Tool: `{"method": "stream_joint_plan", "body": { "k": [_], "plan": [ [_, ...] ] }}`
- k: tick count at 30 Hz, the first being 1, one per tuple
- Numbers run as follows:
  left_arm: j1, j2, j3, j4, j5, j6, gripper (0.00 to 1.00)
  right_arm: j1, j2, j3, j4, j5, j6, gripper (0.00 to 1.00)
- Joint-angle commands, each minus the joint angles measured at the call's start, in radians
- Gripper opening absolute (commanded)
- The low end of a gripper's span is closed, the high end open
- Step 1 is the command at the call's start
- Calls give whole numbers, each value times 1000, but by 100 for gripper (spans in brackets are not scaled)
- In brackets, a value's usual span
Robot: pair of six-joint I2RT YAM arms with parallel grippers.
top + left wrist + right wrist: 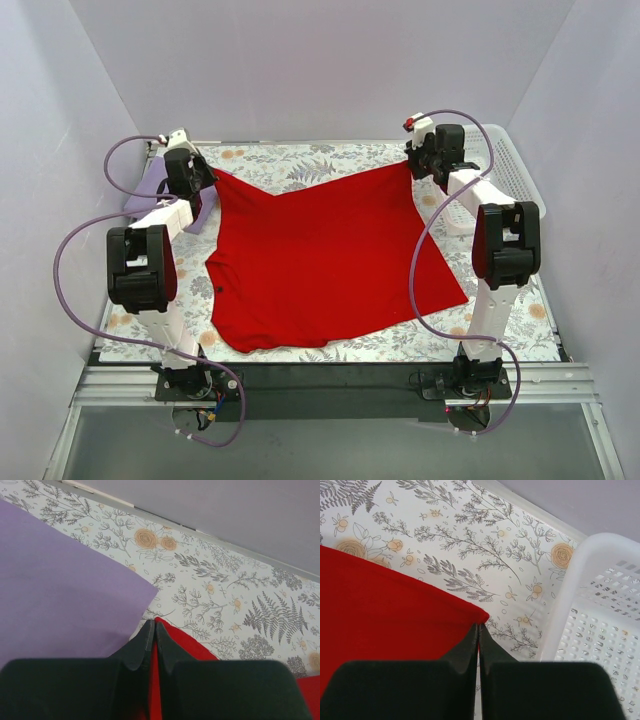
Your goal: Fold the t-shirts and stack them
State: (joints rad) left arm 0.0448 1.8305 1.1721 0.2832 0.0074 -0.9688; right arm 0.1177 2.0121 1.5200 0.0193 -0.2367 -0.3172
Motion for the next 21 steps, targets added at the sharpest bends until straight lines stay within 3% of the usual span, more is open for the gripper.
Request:
{"method": "stream_joint_plan", "body": {
  "k": [1,17,21],
  "plan": [
    [9,13,31,16,20,28,0,-7,25,45,30,-24,6,1],
    [20,-99,-41,36,91,51,0,-32,-90,-38,33,-94,6,1],
    [21,-314,-107,40,80,12,0,-27,-281,-183,25,-234,-28,1]
  ]
}}
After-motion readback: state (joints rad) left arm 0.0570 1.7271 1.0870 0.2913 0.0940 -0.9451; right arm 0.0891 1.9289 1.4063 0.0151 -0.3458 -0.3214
